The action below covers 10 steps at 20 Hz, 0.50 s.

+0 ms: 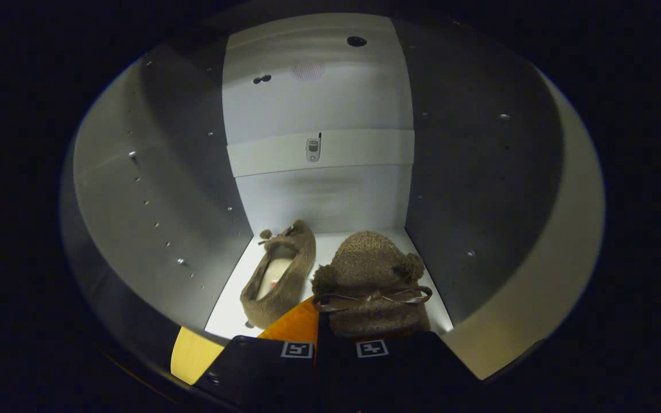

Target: Open the shoe cabinet door, grab the shoes and put them into the shoe cabinet, then close the shoe cabinet door.

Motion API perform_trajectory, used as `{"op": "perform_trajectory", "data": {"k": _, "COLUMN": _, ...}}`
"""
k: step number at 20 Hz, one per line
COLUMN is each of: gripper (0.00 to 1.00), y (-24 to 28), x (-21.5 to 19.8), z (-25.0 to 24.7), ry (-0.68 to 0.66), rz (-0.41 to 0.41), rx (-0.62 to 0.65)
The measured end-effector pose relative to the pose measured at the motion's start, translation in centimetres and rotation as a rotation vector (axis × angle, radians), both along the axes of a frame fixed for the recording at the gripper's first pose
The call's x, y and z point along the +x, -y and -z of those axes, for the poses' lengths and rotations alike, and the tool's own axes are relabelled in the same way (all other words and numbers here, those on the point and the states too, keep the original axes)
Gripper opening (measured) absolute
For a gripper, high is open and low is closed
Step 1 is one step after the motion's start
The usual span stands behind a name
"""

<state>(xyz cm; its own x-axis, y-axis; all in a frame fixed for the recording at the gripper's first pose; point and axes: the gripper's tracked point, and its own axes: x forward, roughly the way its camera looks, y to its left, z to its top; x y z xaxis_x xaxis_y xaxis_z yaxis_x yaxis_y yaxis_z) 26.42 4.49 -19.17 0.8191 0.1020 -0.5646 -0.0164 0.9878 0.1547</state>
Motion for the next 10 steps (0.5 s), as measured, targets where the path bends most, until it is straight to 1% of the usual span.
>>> {"op": "perform_trajectory", "data": {"k": 4, "gripper": 0.13, "y": -0.1, "x": 5.2, "z": 2.1, "ry": -0.026, "rz": 0.009, "rx": 0.012}}
{"op": "perform_trajectory", "data": {"k": 7, "gripper": 0.13, "y": -0.2, "x": 7.9, "z": 4.0, "ry": -0.052, "rz": 0.022, "rx": 0.021}}
{"op": "perform_trajectory", "data": {"k": 10, "gripper": 0.12, "y": -0.2, "x": 9.3, "z": 6.1, "ry": -0.077, "rz": 0.03, "rx": 0.017}}
